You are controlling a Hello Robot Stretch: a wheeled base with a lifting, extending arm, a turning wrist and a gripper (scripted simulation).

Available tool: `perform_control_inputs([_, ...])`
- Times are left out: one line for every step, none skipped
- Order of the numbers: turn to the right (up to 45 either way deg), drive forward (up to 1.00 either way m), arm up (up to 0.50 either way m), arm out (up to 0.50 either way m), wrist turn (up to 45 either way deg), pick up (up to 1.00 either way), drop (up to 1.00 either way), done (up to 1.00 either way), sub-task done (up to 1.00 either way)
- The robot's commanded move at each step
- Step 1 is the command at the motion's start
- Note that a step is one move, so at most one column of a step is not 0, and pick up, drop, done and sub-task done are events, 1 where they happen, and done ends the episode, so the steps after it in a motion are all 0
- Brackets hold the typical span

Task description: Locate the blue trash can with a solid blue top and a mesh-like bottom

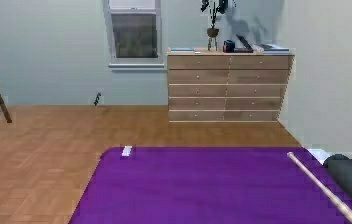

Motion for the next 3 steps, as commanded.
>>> perform_control_inputs([-45.0,0.00,0.00,0.00,0.0,0.00,0.00,0.00,0.00])
perform_control_inputs([-27.0,0.00,0.00,0.00,0.0,0.00,0.00,0.00,0.00])
perform_control_inputs([0.0,0.15,0.00,0.00,0.0,0.00,0.00,0.00,0.00])
